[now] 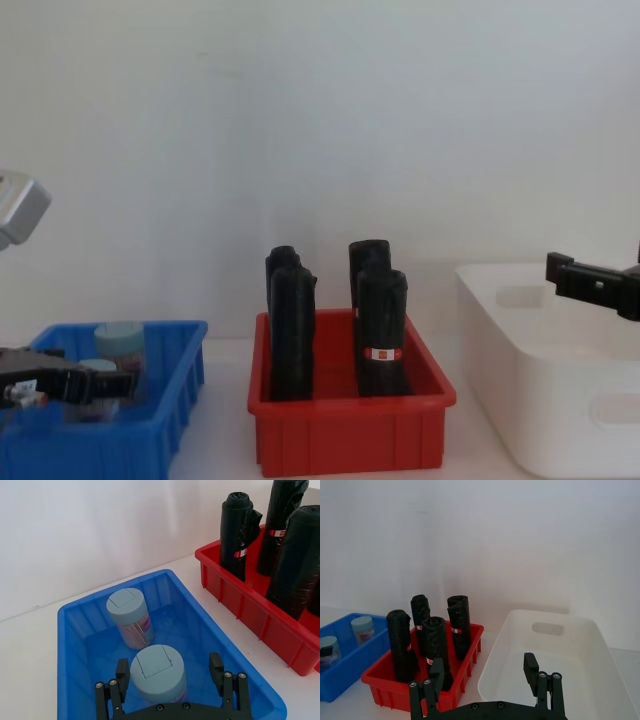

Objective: Pick the cotton swabs from the blue box and place them into the white box.

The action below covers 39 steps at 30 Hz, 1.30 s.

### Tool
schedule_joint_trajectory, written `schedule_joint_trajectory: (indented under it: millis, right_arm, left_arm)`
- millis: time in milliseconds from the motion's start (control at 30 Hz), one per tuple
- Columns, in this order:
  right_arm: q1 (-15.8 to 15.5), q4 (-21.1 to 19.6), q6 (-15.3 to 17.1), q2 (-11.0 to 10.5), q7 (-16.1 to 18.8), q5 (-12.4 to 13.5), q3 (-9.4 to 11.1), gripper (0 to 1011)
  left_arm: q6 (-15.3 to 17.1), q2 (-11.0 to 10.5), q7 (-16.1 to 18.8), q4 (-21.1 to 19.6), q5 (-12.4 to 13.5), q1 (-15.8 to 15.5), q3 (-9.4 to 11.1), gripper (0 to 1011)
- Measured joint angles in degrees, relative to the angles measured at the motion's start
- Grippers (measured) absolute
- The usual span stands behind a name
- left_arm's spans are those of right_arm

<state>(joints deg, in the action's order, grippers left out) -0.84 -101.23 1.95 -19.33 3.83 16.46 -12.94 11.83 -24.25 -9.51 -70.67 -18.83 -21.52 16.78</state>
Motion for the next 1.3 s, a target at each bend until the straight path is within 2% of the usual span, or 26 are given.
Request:
schedule_joint_trajectory:
  millis: [367,533,633,667,833,1067,1300]
  right_arm:
    - [0.00,0.00,0.00,0.00,0.00,0.00,0.00,1002]
    - [0.00,0.00,0.00,0.00,0.00,0.00,0.00,1002]
    - [0.00,0.00,0.00,0.00,0.00,0.00,0.00,1002]
    - [0.00,0.00,0.00,0.00,0.00,0.00,0.00,1002]
    - [0.00,0.00,0.00,0.00,0.00,0.00,0.00,1002]
    - [0.00,0.00,0.00,0.00,0.00,0.00,0.00,1002]
    - [0.00,0.00,0.00,0.00,0.00,0.00,0.00,1002]
  left_arm:
    - [-0.86,1.00,-1.56,3.95,0.22,-2.12,-0.07,1004]
    - [-1.05,1.32,-2.01,5.26,0.36,-2.76,-0.06,927]
    - [-1.11,1.57,-2.28,6.35,0.56,-3.30,-0.07,811]
    - [-1.14,1.60,-2.31,6.45,0.59,-3.35,-0.07,811]
    - [-1.40,1.82,-2.36,7.41,0.81,-3.81,-0.11,670]
    - [-1.91,1.86,-1.87,7.47,1.00,-3.91,-0.33,671]
    - [-2.45,1.52,-1.28,5.43,1.10,-3.56,-0.73,671]
